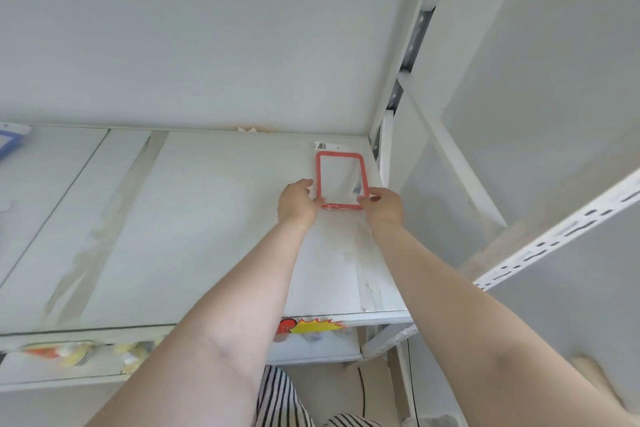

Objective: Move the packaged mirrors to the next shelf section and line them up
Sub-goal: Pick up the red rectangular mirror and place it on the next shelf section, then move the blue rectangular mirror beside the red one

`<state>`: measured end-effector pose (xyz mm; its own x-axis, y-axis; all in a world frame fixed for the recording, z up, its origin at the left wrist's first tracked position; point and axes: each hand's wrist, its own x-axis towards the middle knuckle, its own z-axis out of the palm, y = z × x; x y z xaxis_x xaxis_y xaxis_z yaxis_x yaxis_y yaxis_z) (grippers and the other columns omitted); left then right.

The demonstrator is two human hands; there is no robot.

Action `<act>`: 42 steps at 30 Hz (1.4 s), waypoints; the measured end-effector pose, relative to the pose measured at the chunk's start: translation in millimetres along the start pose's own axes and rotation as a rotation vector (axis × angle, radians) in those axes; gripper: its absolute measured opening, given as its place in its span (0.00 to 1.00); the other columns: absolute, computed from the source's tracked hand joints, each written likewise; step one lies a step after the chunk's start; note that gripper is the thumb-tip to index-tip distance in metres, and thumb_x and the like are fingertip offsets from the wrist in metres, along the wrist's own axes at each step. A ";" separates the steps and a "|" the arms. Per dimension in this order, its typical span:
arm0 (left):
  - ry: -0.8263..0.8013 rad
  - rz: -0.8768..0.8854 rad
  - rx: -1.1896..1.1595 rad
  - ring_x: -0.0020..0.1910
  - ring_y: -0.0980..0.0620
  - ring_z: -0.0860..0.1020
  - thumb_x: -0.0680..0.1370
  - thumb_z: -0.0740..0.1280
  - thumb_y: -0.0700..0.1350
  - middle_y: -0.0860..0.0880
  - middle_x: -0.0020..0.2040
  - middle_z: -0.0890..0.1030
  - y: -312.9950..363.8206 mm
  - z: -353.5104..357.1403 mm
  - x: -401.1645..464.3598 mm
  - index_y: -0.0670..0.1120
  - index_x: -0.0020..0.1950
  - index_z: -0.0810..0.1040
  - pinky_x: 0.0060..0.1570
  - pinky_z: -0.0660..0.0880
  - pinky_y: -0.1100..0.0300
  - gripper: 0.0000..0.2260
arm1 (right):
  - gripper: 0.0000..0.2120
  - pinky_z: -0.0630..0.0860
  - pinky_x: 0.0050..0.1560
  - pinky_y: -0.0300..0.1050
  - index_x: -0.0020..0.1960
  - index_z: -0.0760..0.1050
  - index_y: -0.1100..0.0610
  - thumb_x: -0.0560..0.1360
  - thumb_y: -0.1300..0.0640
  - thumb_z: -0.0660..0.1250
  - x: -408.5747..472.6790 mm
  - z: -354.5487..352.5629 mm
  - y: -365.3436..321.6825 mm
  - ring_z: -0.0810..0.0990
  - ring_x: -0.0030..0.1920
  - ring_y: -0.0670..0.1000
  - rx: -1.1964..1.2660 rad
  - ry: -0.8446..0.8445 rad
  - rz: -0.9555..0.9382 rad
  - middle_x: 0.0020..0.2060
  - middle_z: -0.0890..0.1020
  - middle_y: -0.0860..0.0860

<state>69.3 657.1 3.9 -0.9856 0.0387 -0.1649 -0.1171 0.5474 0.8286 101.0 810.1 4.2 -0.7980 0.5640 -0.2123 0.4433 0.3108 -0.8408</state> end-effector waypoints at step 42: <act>0.177 -0.123 0.372 0.63 0.45 0.76 0.73 0.68 0.42 0.46 0.62 0.80 -296.0 -440.9 -302.1 0.47 0.67 0.75 0.61 0.74 0.53 0.22 | 0.19 0.75 0.49 0.43 0.62 0.76 0.48 0.72 0.57 0.67 -462.4 294.4 -95.4 0.81 0.52 0.53 -0.629 -0.632 -0.640 0.57 0.81 0.48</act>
<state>347.8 114.8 44.3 -0.9766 -0.1721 -0.1289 -0.2148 0.8044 0.5539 307.6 294.4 36.0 -0.9402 -0.2794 -0.1950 -0.1423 0.8420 -0.5204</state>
